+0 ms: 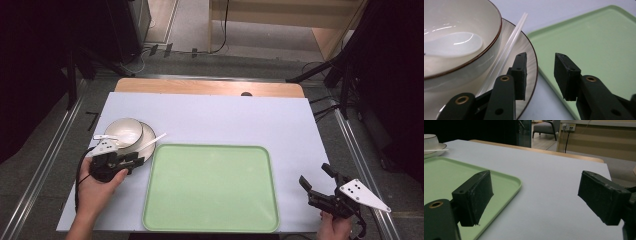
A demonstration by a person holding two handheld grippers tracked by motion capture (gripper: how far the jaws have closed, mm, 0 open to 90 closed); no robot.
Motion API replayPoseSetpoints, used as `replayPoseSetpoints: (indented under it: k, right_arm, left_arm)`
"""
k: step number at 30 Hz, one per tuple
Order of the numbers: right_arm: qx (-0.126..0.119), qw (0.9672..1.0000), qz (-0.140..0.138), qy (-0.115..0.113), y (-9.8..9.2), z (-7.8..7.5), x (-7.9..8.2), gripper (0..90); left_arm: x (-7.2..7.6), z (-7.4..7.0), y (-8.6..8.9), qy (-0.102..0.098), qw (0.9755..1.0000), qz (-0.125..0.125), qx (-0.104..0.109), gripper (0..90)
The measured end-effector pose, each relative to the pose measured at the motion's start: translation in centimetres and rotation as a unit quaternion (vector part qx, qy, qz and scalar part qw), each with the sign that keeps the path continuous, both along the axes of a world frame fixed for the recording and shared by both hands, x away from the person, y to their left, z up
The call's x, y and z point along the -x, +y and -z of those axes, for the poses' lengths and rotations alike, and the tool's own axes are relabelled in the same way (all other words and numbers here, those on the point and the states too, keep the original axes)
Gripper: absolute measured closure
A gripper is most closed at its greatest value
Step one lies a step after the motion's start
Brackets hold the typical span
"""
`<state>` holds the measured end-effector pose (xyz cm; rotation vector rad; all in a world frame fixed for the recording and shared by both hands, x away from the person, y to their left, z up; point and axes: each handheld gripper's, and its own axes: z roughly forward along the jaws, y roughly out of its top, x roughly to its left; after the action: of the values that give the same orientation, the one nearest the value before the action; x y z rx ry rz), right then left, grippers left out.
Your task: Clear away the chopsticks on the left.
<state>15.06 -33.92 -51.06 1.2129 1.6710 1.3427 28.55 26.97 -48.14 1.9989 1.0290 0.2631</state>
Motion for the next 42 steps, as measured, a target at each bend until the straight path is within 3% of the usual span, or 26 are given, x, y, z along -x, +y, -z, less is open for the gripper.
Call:
replayPoseSetpoints:
  k: [6, 8, 14, 18, 23, 33, 42]
  right_arm:
    - [0.003, 1.0, -0.004, -0.002, 0.3, -0.1, -0.1, 12.6]
    - [0.004, 1.0, -0.005, -0.001, 0.3, 0.0, -0.1, 12.6]
    - [0.003, 1.0, -0.004, 0.0, 0.2, 0.0, -0.2, 12.6]
    - [0.004, 1.0, -0.005, 0.0, 0.3, 0.0, -0.2, 12.6]
    - [0.005, 1.0, -0.005, 0.001, 0.3, 0.1, -0.3, 12.6]
    - [0.008, 1.0, -0.005, 0.002, 0.5, 0.0, -0.3, 12.6]
    - [0.008, 0.9999, -0.005, 0.004, 0.5, 0.1, -0.3, 12.6]
  left_arm:
    - [0.6, -0.8, 2.4, 0.003, 1.0, -0.006, -0.005, 65.1]
    - [0.5, -0.9, 3.6, 0.012, 0.9999, -0.001, -0.001, 71.6]
    - [0.3, -0.6, 4.8, 0.018, 0.9996, -0.021, -0.006, 73.0]
    - [0.2, -0.6, 4.8, 0.012, 0.9993, -0.032, -0.016, 71.4]
    - [0.0, -0.3, 4.6, 0.016, 0.9981, -0.045, -0.04, 75.6]
    - [-0.2, 0.4, 3.5, 0.024, 0.9967, -0.034, -0.07, 75.6]
    - [-0.5, 0.8, 2.7, 0.032, 0.9961, -0.029, -0.078, 77.0]
